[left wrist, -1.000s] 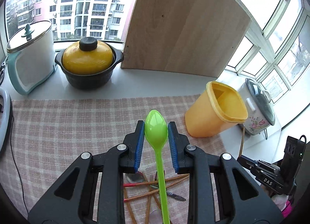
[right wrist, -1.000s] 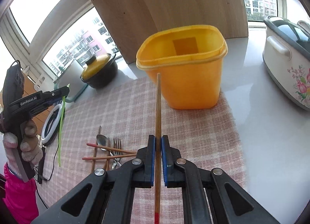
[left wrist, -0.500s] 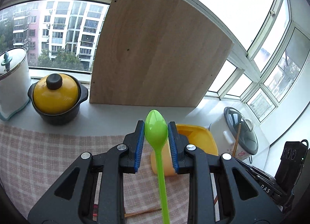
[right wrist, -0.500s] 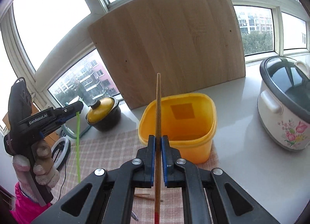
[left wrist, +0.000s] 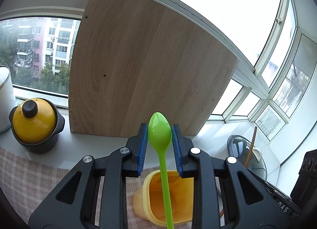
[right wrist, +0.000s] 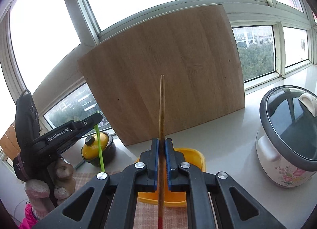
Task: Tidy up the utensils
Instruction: 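Lower the green spoon into the yellow container and open the left gripper while the right releases the chopstick there, then move both grippers back to the pile and grasp a wooden chopstick with the left gripper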
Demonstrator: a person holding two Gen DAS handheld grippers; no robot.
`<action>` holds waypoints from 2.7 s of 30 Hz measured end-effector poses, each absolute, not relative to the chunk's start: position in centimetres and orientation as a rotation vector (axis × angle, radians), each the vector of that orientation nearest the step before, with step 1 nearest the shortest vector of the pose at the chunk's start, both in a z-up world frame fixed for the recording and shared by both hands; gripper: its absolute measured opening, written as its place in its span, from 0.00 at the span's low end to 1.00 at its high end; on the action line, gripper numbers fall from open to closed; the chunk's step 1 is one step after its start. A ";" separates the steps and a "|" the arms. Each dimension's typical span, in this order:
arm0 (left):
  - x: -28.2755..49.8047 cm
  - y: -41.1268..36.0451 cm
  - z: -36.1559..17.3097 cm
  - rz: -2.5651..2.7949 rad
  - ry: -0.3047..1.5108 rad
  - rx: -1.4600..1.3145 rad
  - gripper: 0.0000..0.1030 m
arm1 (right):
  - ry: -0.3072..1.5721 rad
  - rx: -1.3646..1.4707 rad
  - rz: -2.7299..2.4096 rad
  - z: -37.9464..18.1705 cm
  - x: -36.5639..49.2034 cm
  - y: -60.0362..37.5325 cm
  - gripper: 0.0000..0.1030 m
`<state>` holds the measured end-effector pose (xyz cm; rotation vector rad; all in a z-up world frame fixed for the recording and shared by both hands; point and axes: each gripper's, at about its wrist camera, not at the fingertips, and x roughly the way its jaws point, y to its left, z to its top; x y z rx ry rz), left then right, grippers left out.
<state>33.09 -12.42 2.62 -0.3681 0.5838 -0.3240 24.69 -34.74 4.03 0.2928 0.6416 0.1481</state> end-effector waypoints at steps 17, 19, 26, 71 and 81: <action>35.5 -14.7 0.1 -0.241 0.554 -0.328 0.23 | 0.532 0.352 0.065 3.2 28.6 -36.8 0.04; 35.7 -14.8 -0.3 -0.243 0.556 -0.322 0.23 | 0.551 0.346 0.073 2.6 29.1 -36.6 0.04; 35.1 -15.2 -1.2 -0.297 0.605 -0.280 0.23 | 0.634 0.286 0.112 1.0 29.0 -35.9 0.04; 23.6 -3.2 -1.5 -0.460 0.785 -0.144 0.38 | 0.899 0.324 0.265 -2.7 16.1 -32.8 0.56; 23.0 1.1 -8.3 -0.468 1.017 -0.137 0.38 | 1.108 0.449 0.351 -10.6 14.8 -28.9 0.54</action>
